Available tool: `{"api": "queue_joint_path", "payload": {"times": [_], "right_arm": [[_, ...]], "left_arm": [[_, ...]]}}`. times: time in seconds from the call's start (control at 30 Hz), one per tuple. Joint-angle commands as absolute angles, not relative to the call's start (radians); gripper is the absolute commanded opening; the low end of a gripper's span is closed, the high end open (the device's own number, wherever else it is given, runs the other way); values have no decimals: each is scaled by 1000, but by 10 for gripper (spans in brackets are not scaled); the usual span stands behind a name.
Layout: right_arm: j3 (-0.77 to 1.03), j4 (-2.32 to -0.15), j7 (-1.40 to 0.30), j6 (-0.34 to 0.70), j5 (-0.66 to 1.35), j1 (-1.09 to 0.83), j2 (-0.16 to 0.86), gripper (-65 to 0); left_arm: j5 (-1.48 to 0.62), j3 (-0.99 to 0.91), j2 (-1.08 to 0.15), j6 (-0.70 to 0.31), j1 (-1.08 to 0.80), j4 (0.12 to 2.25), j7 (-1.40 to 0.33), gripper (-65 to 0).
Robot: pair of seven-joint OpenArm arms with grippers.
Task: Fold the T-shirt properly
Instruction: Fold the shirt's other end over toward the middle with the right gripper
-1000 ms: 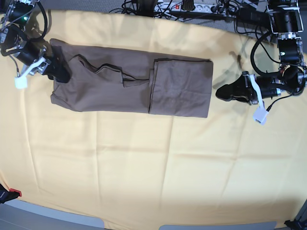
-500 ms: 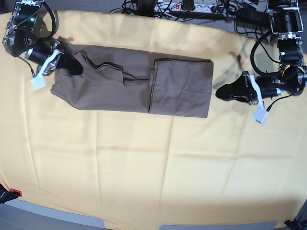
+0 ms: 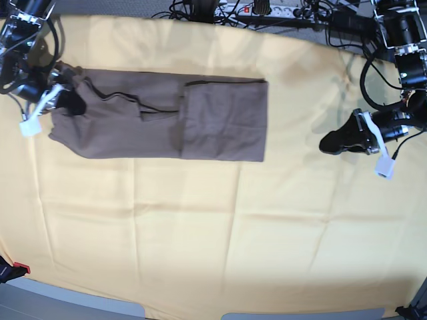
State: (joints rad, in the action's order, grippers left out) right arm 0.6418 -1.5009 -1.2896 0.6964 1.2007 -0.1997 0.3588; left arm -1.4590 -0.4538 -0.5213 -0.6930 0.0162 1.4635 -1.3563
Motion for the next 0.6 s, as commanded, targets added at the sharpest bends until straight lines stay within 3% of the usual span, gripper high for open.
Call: {"api": "queue_joint_path", "payload": {"times": [0.0,0.23,0.33,0.57], "right_arm": [[673,-1534,-1269,698,1224,-189,390,-650],[728,-1628,-1327,698,1338,-188,452,-650],[727,-1692,-1396,698,1475,-189,443,-650],[720,-1905,-1396,698,1484,-188,366,-650]], "left_arm": [[-1484,-471,-551,-698,30,1480,-1340,-650],[-1484,-482,-574,-698,29,1480,-1340,-650],[-1484,-482,-573,-698,25,1480,-1340,-650],[-1484,-482,-574,-698,20,1479,-1341,-650]]}}
